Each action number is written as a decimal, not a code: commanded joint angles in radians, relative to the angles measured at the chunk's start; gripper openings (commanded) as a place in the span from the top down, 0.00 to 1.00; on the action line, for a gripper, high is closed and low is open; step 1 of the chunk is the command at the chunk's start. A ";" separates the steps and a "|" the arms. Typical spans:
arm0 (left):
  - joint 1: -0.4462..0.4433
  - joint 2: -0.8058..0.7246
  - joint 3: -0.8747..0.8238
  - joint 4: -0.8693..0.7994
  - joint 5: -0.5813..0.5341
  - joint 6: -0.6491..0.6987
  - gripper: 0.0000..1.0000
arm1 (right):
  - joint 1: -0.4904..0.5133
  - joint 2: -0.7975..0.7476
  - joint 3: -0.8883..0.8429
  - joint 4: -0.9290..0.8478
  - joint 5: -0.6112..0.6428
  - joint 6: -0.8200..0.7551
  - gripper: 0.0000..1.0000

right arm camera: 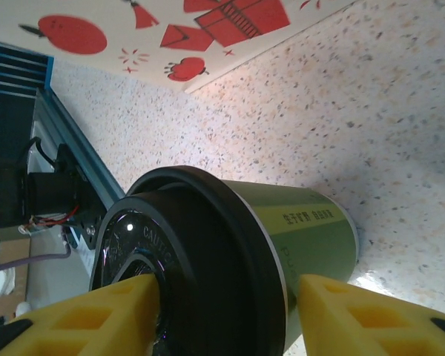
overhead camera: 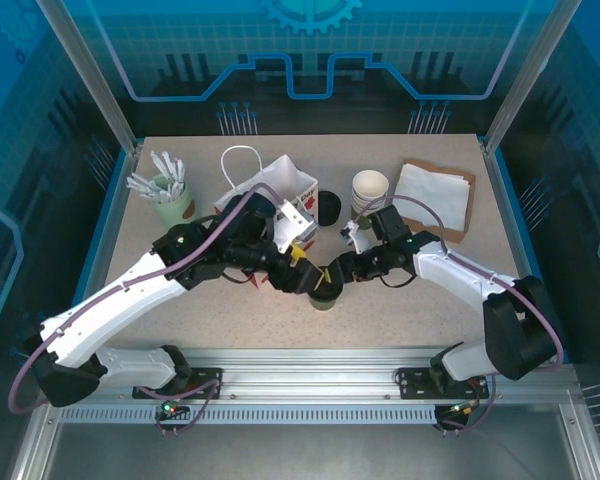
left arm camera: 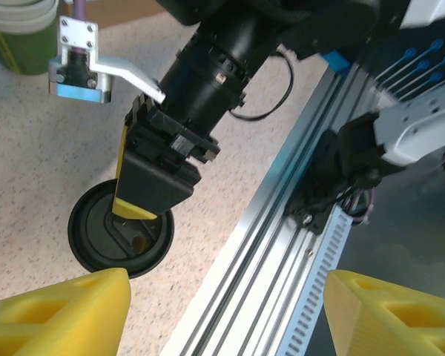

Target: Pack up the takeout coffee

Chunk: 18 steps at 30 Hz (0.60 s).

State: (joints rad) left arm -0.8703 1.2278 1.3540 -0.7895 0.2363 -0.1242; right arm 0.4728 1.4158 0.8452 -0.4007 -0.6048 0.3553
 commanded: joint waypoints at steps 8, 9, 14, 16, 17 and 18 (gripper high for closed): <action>-0.128 0.206 0.110 -0.229 -0.185 0.168 0.26 | -0.081 -0.086 0.127 -0.156 0.053 -0.056 0.31; -0.132 0.237 0.134 -0.248 -0.198 0.172 0.25 | -0.110 -0.097 0.134 -0.171 0.055 -0.066 0.30; -0.136 0.389 0.250 -0.331 -0.269 0.210 0.24 | -0.298 -0.165 0.123 -0.198 0.098 -0.072 0.27; -0.134 0.449 0.293 -0.368 -0.305 0.232 0.22 | -0.355 -0.201 0.104 -0.200 0.137 -0.067 0.26; -0.134 0.474 0.312 -0.381 -0.312 0.239 0.22 | -0.372 -0.215 0.095 -0.202 0.152 -0.068 0.25; -0.130 0.503 0.332 -0.397 -0.323 0.247 0.21 | -0.387 -0.232 0.086 -0.206 0.175 -0.070 0.25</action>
State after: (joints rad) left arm -1.0016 1.6802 1.6272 -1.0893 -0.0212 0.0715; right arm 0.1196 1.2308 0.9550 -0.5560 -0.4847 0.3031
